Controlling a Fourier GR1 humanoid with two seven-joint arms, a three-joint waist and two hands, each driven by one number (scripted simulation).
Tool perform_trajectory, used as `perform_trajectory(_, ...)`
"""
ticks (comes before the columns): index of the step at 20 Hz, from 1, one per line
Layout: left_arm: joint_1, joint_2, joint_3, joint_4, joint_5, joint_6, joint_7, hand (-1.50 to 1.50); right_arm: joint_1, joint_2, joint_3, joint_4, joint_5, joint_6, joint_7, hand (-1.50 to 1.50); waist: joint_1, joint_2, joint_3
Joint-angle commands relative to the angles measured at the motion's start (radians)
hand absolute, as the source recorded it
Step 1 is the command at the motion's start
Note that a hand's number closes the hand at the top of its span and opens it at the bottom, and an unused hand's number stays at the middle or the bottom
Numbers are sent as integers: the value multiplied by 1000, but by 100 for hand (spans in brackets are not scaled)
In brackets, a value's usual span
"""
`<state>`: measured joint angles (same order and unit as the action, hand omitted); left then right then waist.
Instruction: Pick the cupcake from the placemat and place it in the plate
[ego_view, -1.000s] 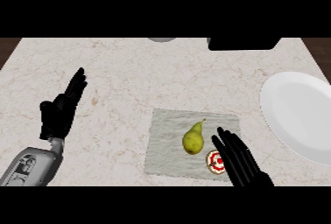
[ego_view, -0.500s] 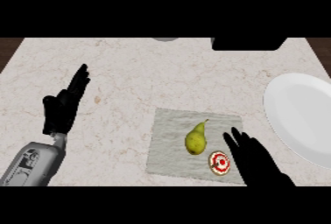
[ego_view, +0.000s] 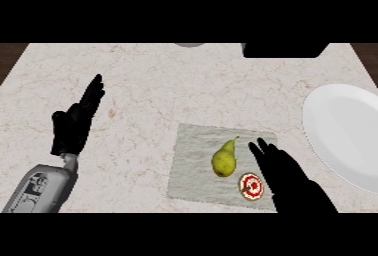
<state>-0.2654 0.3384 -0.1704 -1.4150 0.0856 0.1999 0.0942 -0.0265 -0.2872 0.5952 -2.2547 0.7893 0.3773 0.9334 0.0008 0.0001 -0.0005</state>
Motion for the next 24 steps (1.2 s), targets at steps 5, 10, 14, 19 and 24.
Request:
perform_trajectory(5,27,-2,48,26,-1,-63,-35,0,-8,39,-15,152,9,61,6,-150,1,0,0)
perform_trajectory(10,-17,-69,51,46,-63,-32,-6,0,3,44,-57,220,29,64,-65,-150,-3,0,1)
perform_trajectory(14,30,-37,99,49,-53,-99,-72,0,-8,81,-58,327,58,29,-116,-150,-1,0,0)
perform_trajectory(19,7,-59,105,-4,-74,-107,10,0,72,44,-79,383,90,-32,-207,-150,-2,-1,1)
perform_trajectory(24,14,-88,127,-18,-109,-102,18,0,6,92,-84,462,137,-50,-270,150,0,0,1)
